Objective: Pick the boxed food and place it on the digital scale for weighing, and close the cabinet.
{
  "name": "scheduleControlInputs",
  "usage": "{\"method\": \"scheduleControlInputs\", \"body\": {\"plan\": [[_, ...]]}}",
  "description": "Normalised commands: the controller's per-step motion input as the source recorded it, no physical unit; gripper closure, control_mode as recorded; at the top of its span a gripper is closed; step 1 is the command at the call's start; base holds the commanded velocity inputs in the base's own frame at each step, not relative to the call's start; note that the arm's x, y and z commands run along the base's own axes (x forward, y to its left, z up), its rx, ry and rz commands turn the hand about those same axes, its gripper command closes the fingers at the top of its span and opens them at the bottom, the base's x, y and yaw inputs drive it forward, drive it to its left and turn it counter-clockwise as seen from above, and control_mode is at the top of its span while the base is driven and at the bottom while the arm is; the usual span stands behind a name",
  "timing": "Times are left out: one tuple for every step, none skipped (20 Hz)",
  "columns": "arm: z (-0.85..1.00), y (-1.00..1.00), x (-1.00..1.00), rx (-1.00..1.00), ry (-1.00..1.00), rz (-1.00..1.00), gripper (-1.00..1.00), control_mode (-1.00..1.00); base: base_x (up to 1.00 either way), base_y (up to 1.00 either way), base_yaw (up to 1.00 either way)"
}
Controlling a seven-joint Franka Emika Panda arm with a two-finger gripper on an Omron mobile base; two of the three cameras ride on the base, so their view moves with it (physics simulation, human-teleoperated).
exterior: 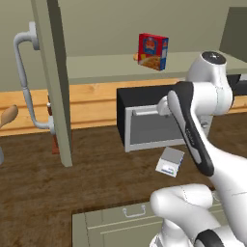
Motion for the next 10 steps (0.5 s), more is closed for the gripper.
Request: {"method": "scheduleControlInputs", "body": {"plan": [[0.53,-0.26,-0.26,0.0,-0.36,0.1,-1.0,-1.0,0.0,0.0,0.0],[0.51,-0.22,-0.25,0.0,-0.36,0.1,-1.0,-1.0,0.0,0.0,0.0],[0.52,-0.22,-0.11,0.0,-0.36,0.09,-1.0,-1.0,0.0,0.0,0.0],[0.5,-0.22,-0.19,0.01,-0.34,0.08,-1.0,-1.0,0.0,0.0,0.0],[0.54,-0.23,-0.08,0.01,-0.36,0.09,-1.0,-1.0,0.0,0.0,0.0],[0.57,-0.11,-0.07,0.01,-0.38,0.11,-1.0,-1.0,0.0,0.0,0.0],[0.66,-0.11,-0.01,0.02,-0.43,0.12,-1.0,-1.0,0.0,0.0,0.0],[0.66,-0.03,-0.04,0.02,-0.43,0.13,-1.0,-1.0,0.0,0.0,0.0],[0.69,-0.05,-0.09,0.04,-0.44,0.13,-1.0,-1.0,0.0,0.0,0.0],[0.72,-0.14,-0.06,0.07,-0.45,0.13,-1.0,-1.0,0.0,0.0,0.0]]}}
